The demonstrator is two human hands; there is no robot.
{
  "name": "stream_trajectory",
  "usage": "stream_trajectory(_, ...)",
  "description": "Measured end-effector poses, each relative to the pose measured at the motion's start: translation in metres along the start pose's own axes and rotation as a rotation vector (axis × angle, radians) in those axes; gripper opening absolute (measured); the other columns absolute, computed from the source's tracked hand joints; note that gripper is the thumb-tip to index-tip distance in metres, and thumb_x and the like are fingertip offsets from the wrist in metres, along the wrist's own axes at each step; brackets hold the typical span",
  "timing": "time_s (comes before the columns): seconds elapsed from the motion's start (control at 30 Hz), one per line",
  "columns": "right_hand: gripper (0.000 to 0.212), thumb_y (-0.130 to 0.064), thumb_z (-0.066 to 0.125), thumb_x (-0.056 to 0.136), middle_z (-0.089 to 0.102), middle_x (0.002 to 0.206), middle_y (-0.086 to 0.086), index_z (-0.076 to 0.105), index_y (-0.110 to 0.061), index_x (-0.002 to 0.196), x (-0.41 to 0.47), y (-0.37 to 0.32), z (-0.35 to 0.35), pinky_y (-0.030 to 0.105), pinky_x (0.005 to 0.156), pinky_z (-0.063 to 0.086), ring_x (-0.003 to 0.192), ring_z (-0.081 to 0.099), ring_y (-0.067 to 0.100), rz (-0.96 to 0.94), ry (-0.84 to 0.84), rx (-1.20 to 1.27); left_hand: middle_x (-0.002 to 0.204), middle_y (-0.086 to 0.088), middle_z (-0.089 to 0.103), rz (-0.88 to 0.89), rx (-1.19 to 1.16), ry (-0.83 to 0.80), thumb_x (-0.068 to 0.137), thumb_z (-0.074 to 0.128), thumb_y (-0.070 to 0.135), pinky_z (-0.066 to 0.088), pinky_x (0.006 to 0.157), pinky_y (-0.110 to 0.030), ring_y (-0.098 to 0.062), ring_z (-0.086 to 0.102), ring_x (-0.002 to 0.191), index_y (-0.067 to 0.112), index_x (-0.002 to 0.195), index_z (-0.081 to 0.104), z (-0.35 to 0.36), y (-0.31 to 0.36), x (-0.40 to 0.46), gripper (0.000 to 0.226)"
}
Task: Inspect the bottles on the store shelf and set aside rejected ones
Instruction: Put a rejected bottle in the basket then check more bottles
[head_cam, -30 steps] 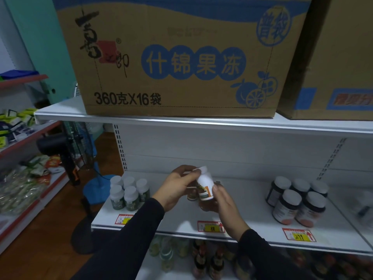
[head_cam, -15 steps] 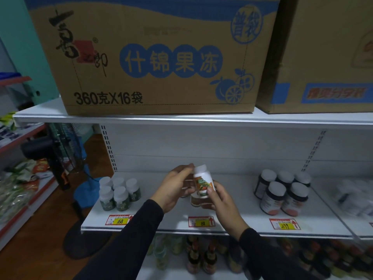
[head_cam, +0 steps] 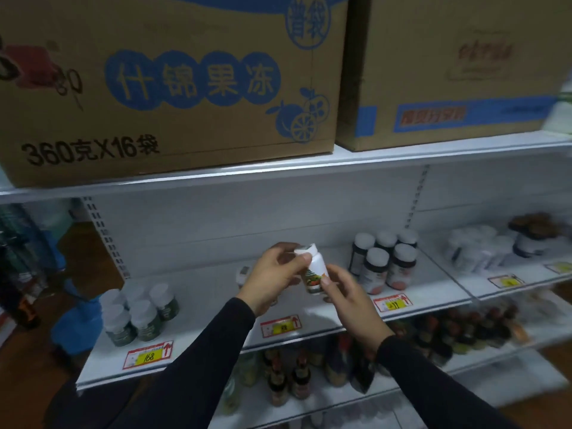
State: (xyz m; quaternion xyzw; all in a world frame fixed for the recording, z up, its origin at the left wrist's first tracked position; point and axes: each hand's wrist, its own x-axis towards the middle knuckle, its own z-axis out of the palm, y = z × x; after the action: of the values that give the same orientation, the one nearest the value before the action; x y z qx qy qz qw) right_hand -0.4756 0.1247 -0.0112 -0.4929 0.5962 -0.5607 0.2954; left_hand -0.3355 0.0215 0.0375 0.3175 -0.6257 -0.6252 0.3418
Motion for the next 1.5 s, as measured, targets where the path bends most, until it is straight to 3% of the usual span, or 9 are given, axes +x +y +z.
stream_trajectory(0.1,0.037,-0.044,0.053,0.094,0.064,0.114,-0.016,0.052,-0.032,0.129,-0.023,-0.012,-0.027,0.011,0.086,0.047,0.104,0.059,-0.006,-0.038,0.18,-0.218,0.098,0.0,0.068,0.083,-0.014,-0.05,0.092,0.066,0.018,0.05,0.062,-0.019,-0.011,0.065,0.082,0.016,0.108,0.061,0.022,0.004,0.0,0.017)
stream_trajectory(0.27,0.037,-0.041,0.052,0.096,0.059,0.118,-0.006,0.05,-0.027,0.131,-0.082,-0.026,-0.088,0.005,0.082,0.042,0.103,0.054,-0.013,-0.074,0.51,-0.527,0.099,0.004,0.071,0.184,-0.052,-0.147,0.091,0.066,0.015,0.054,0.07,-0.023,-0.004,0.065,0.083,0.022,0.102,0.062,0.071,-0.002,-0.004,0.013)
stream_trajectory(0.47,0.052,-0.054,0.045,0.096,0.051,0.13,-0.005,0.046,-0.023,0.139,-0.157,-0.038,-0.162,0.036,0.097,0.048,0.12,0.054,0.015,-0.032,0.772,-0.685,0.097,0.005,0.071,0.208,-0.092,-0.219,0.091,0.066,0.014,0.056,0.078,-0.035,-0.009,0.067,0.087,0.021,0.103,0.062,0.137,-0.004,-0.008,0.015)
stream_trajectory(0.63,0.054,-0.048,0.046,0.095,0.052,0.133,0.003,0.049,-0.013,0.137,-0.242,-0.045,-0.239,0.021,0.095,0.038,0.122,0.049,0.014,0.074,0.955,-0.901,0.104,0.002,0.072,0.22,-0.059,-0.39,0.089,0.07,0.025,0.056,0.083,-0.038,-0.021,0.068,0.099,0.025,0.104,0.064,0.235,-0.001,-0.017,0.016)
stream_trajectory(0.73,0.058,-0.052,0.043,0.095,0.051,0.136,0.006,0.047,-0.013,0.138,-0.299,-0.041,-0.291,0.027,0.1,0.041,0.126,0.048,0.018,0.166,1.017,-1.052,0.106,0.003,0.072,0.268,-0.009,-0.473,0.079,0.074,0.044,0.055,0.087,-0.043,-0.016,0.068,0.1,0.027,0.105,0.065,0.306,-0.001,-0.03,0.033)
stream_trajectory(0.9,0.062,-0.056,0.038,0.096,0.048,0.141,0.009,0.048,-0.013,0.139,-0.39,-0.034,-0.363,0.04,0.106,0.043,0.132,0.045,0.024,0.365,1.083,-1.276,0.085,0.008,0.072,0.3,-0.026,-0.606,0.09,0.068,0.021,0.052,0.057,-0.02,-0.001,0.065,0.066,0.024,0.103,0.061,0.425,-0.011,-0.066,0.015)
stream_trajectory(1.03,0.064,-0.056,0.035,0.096,0.047,0.143,0.012,0.05,-0.011,0.138,-0.442,-0.029,-0.412,0.043,0.11,0.038,0.134,0.042,0.027,0.54,1.113,-1.4,0.101,0.004,0.071,0.331,0.024,-0.744,0.085,0.072,0.038,0.051,0.069,-0.037,-0.019,0.065,0.084,0.036,0.104,0.063,0.501,-0.019,-0.083,0.021)
stream_trajectory(1.17,0.067,-0.057,0.031,0.096,0.047,0.144,0.014,0.052,-0.01,0.138,-0.472,-0.014,-0.456,0.045,0.111,0.036,0.135,0.041,0.03,0.693,1.131,-1.452,0.109,0.011,0.067,0.382,0.055,-0.853,0.09,0.068,0.024,0.052,0.082,-0.02,-0.002,0.063,0.1,0.027,0.114,0.062,0.572,-0.026,-0.091,0.025)
stream_trajectory(1.5,0.053,-0.043,0.058,0.093,0.05,0.142,0.014,0.055,-0.01,0.135,-0.487,0.036,-0.588,0.038,0.109,0.028,0.133,0.046,0.031,1.002,1.22,-1.52,0.11,0.017,0.064,0.438,0.104,-1.08,0.088,0.07,0.027,0.052,0.08,-0.019,0.001,0.061,0.1,0.029,0.116,0.059,0.774,-0.06,-0.039,0.03)
